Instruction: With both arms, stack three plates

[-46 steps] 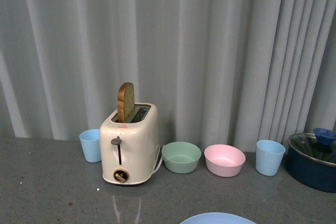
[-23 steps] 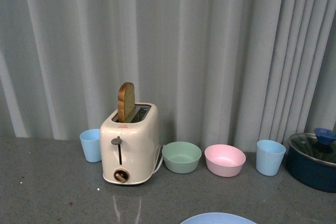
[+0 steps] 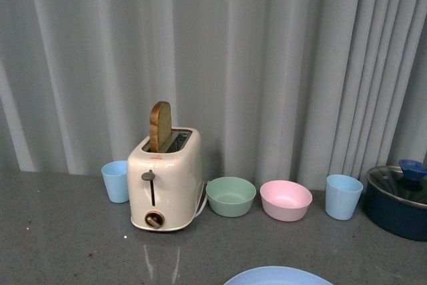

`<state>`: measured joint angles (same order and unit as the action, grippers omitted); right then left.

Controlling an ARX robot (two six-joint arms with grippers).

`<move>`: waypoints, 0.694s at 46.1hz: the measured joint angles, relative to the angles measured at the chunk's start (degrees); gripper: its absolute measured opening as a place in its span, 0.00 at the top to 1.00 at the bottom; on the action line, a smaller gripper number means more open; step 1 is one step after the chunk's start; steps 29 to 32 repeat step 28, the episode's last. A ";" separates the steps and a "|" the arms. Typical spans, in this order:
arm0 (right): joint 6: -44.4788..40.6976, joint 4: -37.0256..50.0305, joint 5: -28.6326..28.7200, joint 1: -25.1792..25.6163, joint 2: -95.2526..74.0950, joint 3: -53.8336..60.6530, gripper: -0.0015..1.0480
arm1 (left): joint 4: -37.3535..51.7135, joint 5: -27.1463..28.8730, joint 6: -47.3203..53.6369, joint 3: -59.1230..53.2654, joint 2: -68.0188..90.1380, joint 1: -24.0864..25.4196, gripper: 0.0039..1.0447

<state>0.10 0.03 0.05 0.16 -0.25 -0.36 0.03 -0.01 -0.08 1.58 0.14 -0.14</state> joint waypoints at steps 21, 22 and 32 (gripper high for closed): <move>0.00 0.00 0.00 0.00 0.00 0.00 0.07 | 0.00 0.00 0.00 0.00 0.00 0.00 0.06; 0.00 0.00 0.00 0.00 0.00 0.00 0.07 | 0.00 0.00 0.00 0.00 0.00 0.00 0.06; 0.00 0.00 0.00 0.00 0.00 0.00 0.07 | 0.00 0.00 0.00 0.00 0.00 0.00 0.06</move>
